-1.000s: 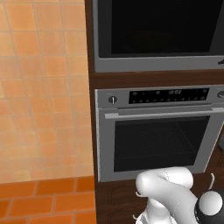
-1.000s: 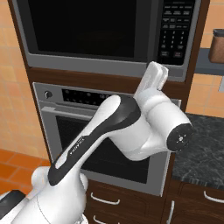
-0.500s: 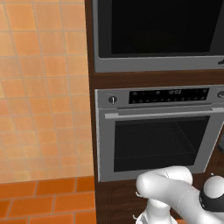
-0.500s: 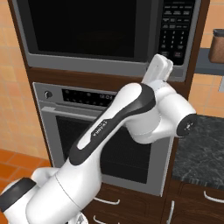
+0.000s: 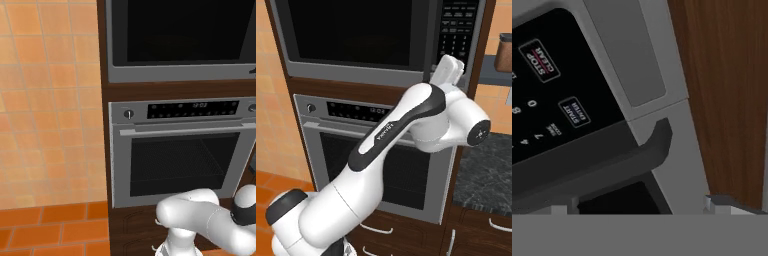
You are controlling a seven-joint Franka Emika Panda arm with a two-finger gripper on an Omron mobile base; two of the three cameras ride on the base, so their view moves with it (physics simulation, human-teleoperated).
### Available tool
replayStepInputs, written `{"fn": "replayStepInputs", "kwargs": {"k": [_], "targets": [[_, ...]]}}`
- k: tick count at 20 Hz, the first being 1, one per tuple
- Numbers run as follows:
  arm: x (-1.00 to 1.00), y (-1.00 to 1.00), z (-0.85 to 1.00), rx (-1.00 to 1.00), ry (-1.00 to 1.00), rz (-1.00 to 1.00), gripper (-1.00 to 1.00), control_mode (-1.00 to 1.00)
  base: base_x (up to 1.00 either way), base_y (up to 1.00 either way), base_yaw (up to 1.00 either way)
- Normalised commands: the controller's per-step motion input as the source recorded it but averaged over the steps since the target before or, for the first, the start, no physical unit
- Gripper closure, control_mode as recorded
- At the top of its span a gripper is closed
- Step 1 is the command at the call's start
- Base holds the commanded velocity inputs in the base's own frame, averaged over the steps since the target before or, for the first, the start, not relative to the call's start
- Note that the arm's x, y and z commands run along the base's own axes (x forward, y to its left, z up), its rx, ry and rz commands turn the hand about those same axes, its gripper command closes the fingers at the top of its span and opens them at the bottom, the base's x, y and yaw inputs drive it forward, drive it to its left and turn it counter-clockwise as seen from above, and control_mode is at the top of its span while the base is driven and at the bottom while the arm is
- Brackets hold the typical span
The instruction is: Pick the mushroom from the sink and place it in the bowl. Then pick the bowl and place it in the microwave. Then close the microwave door and press the start button.
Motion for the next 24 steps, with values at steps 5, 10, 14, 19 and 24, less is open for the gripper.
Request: {"fn": "replayStepInputs", "kwargs": {"k": [5,10,14,19,24], "targets": [[0.30,-0.06,0.00,0.00,0.00,0.00,-1.00,-1.00,0.00,0.00,0.00],[0.29,-0.10,0.00,0.00,0.00,0.01,-1.00,-1.00,0.00,0.00,0.00],[0.22,-0.21,0.00,0.00,0.00,0.05,-1.00,-1.00,0.00,0.00,0.00],[0.22,-0.26,0.00,0.01,0.00,0.10,-1.00,-1.00,0.00,0.00,0.00],[0.29,-0.17,-0.01,0.01,0.00,0.15,-1.00,-1.00,0.00,0.00,0.00]]}}
